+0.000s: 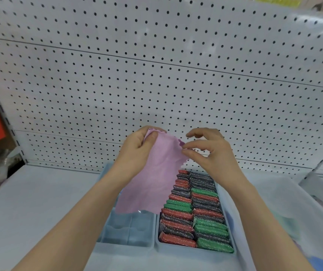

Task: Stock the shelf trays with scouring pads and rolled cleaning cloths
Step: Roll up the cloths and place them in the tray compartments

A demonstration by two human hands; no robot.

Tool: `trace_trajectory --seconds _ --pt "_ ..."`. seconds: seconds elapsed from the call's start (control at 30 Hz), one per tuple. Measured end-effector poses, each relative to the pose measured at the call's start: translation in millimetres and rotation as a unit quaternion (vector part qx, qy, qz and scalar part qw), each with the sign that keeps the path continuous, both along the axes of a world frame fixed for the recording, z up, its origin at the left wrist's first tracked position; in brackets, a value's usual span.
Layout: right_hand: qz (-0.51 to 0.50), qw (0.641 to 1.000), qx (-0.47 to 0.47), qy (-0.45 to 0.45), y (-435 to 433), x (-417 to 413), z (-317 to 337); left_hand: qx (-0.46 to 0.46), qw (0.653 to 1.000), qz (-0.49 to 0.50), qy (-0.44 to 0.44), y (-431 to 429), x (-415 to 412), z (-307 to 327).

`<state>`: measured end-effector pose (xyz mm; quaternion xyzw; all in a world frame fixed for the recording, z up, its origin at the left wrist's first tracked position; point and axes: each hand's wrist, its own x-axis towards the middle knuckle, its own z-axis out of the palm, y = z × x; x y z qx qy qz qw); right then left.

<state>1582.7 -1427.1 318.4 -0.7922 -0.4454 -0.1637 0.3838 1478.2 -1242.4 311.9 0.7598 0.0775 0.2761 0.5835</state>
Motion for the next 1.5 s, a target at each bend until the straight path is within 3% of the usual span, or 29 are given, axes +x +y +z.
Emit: trace_trajectory --seconds 0.23,0.4,0.6,0.77,0.93,1.1,1.23,1.37,1.5 --pt "0.011 0.995 -0.076 0.061 3.5 4.3 5.8 0.007 1.0 -0.025 -0.006 1.2 0.0 0.5" --pt "0.036 0.981 0.019 0.19 0.1 6.6 11.1 -0.01 1.0 -0.02 -0.021 7.4 -5.2 3.5" --pt "0.103 0.977 -0.088 0.166 4.1 5.8 14.2 0.021 0.998 -0.057 -0.021 5.1 -9.1 5.5" --pt "0.095 0.969 -0.055 0.22 4.8 0.4 16.6 0.032 0.996 -0.075 -0.02 6.4 -11.7 6.9" --pt "0.135 0.964 -0.1 0.208 3.6 -2.7 22.1 0.007 0.993 -0.114 -0.02 8.1 -16.1 6.4" --pt "0.118 0.967 -0.037 0.223 5.3 -3.8 22.0 0.009 0.996 -0.088 -0.017 9.1 -15.9 5.3" --pt "0.094 0.975 0.006 0.203 5.5 -3.5 25.9 0.059 0.997 -0.055 -0.015 12.0 -15.6 -2.6" --pt "0.08 0.979 0.021 0.185 5.0 -4.8 32.7 0.165 0.986 -0.023 0.028 7.3 -11.8 -6.3" --pt "0.055 0.986 0.01 0.159 -0.1 -3.4 35.3 0.117 0.993 0.001 0.02 10.1 -8.6 -9.5"
